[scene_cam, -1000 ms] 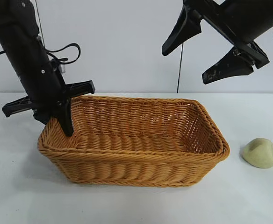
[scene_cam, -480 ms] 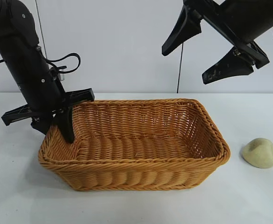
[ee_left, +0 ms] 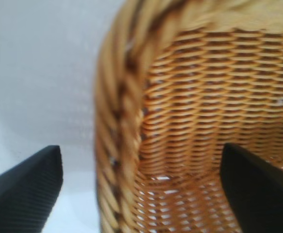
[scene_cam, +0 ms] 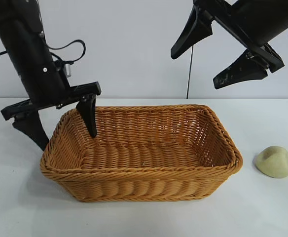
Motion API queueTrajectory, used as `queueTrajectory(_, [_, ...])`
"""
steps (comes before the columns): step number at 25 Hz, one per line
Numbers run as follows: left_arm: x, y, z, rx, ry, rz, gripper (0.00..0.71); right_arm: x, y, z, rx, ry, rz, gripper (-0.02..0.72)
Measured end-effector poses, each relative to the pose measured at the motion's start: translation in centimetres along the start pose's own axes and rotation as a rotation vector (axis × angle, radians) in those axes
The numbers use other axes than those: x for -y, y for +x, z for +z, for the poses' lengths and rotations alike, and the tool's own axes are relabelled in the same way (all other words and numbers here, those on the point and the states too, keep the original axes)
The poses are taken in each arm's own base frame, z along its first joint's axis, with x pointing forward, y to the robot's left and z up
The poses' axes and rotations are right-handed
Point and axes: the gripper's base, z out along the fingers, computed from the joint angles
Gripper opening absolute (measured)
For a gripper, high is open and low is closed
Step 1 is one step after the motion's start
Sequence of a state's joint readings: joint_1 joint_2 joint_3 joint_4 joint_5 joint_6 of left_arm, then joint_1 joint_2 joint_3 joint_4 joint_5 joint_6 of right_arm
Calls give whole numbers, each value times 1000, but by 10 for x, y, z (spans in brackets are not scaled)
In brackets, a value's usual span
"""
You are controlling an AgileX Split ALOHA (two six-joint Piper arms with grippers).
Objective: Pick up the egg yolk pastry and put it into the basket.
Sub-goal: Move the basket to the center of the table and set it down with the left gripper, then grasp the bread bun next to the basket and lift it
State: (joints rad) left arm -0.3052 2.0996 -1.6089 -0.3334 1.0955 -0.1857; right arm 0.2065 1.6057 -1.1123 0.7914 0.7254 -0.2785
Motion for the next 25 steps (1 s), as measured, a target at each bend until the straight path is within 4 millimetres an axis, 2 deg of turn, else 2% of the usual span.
queueTrajectory(4, [15,-14,-50,112,-30,87,644,0,0,0,-2,0,-1,670])
queueTrajectory(6, [19,-20,-69,172,-59,120,644,0,0,0,-4,-1,-1,670])
queueTrajectory(8, [20,-24,-80,213,-86,140,644,0,0,0,-5,-1,-1,670])
queueTrajectory(11, [13,-28,-85,233,-123,142,644,0,0,0,-5,-1,-1,670])
queueTrajectory(15, [-13,-36,-93,253,-178,101,644,0,1,0,-6,0,-1,670])
queueTrajectory(22, [-92,-51,-119,293,-218,-69,645,0,1,0,-6,0,-2,670])
queueTrajectory(25, [-107,-51,-123,296,-208,-107,645,0,1,0,-6,0,-2,670])
